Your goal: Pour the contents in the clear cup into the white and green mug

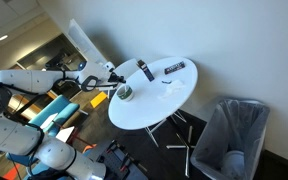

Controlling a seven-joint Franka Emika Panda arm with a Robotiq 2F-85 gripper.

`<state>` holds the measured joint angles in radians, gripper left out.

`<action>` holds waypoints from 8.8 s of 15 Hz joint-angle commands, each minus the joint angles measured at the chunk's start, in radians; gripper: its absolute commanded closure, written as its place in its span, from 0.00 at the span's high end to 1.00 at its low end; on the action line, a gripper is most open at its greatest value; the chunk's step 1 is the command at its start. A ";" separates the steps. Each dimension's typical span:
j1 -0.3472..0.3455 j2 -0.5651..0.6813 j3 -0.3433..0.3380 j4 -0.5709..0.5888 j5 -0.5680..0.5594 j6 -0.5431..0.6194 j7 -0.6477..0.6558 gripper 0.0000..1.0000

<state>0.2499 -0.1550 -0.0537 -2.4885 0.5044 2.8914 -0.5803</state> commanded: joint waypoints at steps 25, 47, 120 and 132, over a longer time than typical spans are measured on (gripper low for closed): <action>0.014 -0.029 -0.033 -0.014 0.106 -0.059 -0.185 0.03; -0.028 -0.057 -0.004 -0.020 0.152 -0.086 -0.262 0.03; -0.311 0.068 -0.112 0.081 0.381 -0.073 -0.301 0.03; -0.403 0.182 -0.121 0.495 -0.227 -0.938 0.514 0.03</action>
<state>-0.1600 -0.0287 -0.1898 -2.1293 0.2943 2.1266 -0.1751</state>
